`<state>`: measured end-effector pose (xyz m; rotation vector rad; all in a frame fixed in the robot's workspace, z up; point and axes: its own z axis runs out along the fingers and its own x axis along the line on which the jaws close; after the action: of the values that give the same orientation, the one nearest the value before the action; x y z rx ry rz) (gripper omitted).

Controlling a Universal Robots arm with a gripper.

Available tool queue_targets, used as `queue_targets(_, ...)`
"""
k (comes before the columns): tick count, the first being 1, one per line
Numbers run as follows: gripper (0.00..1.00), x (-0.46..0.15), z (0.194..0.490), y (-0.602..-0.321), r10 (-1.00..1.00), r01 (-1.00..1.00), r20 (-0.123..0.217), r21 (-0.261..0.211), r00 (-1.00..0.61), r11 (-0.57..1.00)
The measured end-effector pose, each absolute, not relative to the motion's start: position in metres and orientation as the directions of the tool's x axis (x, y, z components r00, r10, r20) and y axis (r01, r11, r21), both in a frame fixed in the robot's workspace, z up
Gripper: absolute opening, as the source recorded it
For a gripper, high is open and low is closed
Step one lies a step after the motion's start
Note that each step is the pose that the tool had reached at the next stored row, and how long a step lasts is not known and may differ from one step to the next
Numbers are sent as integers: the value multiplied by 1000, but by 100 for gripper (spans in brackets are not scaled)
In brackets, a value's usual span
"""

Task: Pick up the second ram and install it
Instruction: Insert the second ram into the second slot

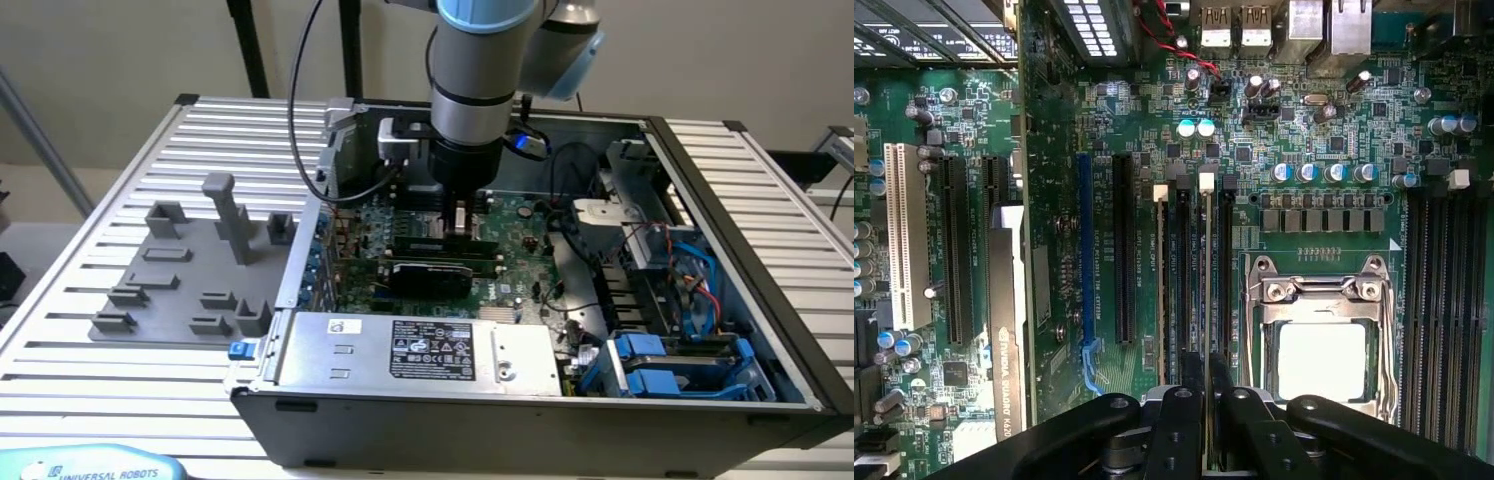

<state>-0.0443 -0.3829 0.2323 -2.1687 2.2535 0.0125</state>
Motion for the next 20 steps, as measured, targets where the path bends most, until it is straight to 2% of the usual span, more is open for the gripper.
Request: queue_targets(20, 14, -44, 230, -382, -999, -999, -14, -8, -32, 32)
